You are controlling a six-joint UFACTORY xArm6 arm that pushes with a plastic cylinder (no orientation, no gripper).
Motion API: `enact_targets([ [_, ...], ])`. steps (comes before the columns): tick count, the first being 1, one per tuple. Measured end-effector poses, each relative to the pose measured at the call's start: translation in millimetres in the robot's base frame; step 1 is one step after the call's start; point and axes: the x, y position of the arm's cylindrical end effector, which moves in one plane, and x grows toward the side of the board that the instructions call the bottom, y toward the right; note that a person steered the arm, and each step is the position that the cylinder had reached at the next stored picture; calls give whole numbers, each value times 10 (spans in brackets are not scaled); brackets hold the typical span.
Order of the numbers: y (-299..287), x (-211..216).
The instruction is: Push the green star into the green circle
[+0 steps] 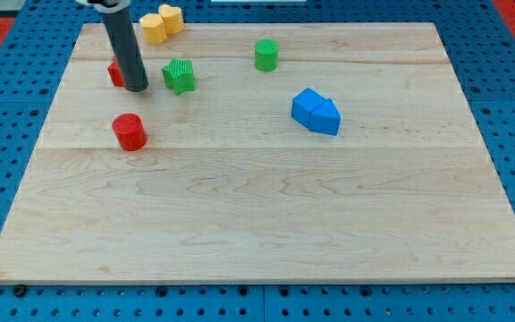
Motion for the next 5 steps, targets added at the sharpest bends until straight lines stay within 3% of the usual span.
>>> enact_targets([
  [2,957,-94],
  [4,1482,-295],
  [5,1616,-182],
])
